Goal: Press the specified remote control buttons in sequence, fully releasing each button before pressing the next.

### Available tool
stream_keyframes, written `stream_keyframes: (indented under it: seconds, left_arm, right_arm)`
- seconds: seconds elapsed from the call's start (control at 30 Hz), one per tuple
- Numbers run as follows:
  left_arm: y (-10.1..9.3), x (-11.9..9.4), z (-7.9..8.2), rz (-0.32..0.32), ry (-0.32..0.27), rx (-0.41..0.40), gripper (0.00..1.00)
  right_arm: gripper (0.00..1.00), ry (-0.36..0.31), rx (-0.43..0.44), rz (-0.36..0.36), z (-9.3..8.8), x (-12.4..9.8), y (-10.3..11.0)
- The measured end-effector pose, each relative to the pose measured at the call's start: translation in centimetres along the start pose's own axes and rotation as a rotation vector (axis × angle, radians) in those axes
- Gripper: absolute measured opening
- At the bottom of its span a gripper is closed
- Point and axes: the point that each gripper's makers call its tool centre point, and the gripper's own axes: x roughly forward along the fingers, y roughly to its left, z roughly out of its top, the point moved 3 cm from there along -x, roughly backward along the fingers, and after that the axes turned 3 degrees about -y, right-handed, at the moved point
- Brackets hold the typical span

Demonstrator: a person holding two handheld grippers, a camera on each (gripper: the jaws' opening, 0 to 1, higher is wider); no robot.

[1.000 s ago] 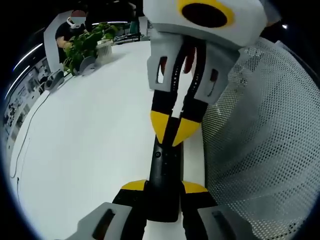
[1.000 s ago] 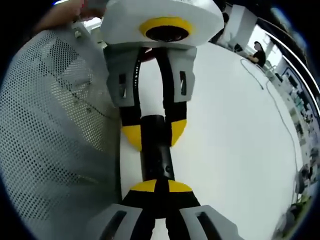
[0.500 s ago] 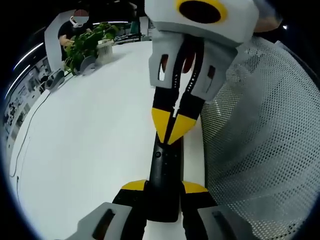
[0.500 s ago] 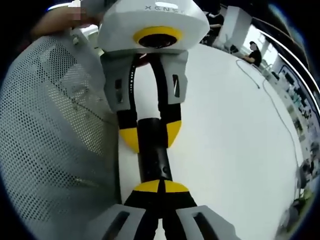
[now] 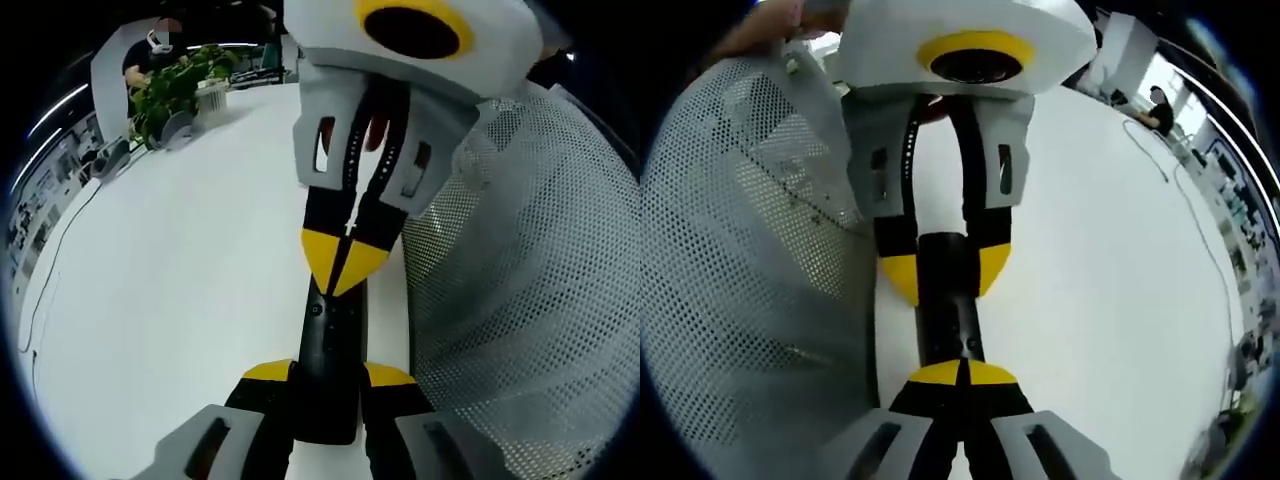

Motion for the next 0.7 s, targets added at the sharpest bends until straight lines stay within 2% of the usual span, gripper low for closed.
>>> stream_keyframes:
  seconds: [0.07,0.27,0.4,0.7]
  left_arm:
    - [0.02,0.0,0.01,-0.002,0.0,-0.001,0.25]
    - [0.0,-0.01,0.01,0.001,0.001,0.001,0.25]
    - [0.02,0.01,0.02,0.001,0.003,0.003,0.25]
    - [0.0,0.02,-0.01,-0.001,0.006,0.015,0.25]
  right_arm:
    - [0.0,-0.022,0.047,0.016,-0.13,-0.05,-0.09]
    - [0.0,-0.036,0.029,0.008,-0.13,-0.12,0.02]
    - [0.0,-0.07,0.075,0.027,-0.28,-0.37,-0.17]
    - [0.0,-0.038,0.089,0.041,-1.02,-0.72,0.09]
